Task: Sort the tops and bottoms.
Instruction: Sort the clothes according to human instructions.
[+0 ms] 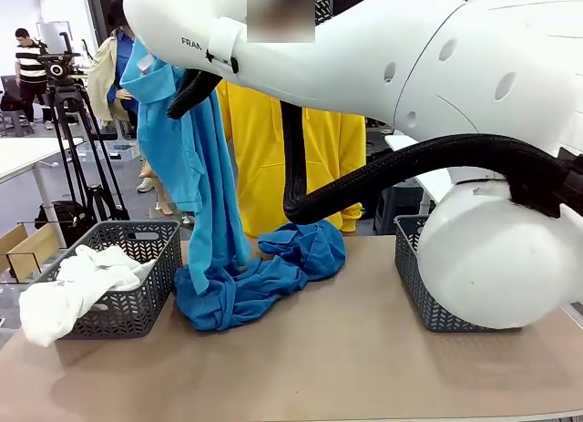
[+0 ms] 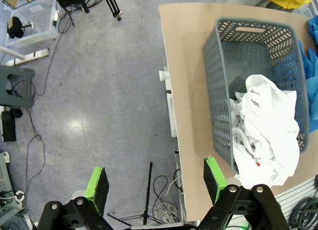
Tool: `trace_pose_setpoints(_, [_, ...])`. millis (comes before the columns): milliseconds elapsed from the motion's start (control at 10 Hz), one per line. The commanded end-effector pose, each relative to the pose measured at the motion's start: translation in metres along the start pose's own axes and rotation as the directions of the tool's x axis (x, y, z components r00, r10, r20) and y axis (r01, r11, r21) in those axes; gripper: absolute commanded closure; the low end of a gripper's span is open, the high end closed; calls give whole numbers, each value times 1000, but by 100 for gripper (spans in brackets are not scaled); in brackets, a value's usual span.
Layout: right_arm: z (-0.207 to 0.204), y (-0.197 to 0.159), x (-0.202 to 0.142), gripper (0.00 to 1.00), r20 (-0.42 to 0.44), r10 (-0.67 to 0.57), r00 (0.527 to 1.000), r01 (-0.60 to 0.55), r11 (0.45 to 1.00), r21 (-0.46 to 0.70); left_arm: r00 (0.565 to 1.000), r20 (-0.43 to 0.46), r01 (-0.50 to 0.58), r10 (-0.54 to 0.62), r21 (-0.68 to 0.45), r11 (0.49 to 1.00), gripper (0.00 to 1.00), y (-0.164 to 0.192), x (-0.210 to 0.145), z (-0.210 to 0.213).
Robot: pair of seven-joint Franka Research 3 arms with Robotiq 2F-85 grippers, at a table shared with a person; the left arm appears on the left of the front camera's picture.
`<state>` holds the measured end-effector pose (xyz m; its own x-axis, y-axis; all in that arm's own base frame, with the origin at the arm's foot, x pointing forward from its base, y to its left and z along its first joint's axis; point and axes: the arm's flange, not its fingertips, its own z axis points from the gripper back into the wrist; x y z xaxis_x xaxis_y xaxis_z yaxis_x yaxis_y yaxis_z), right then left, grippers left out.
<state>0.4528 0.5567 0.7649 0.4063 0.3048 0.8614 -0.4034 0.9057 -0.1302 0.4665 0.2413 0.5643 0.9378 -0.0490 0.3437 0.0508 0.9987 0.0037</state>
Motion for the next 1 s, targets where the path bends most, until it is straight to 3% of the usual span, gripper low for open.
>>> trace_pose_setpoints(0, [-33,51,71,100,85,-185,979,187,982,-7,1000,-8,13,-13,15,1000,0,1,-2,1])
trace_pose_setpoints(300, [-61,105,116,100,95,-276,957,252,946,205,1000,-8,13,-13,15,1000,0,1,-2,1])
trace_pose_setpoints(600, [-56,125,172,100,269,-309,912,222,924,311,1000,-8,13,-13,15,1000,0,1,-2,1])
trace_pose_setpoints(900, [-39,147,225,100,388,-354,851,196,899,391,1000,-8,13,-13,15,1000,0,1,-2,1])
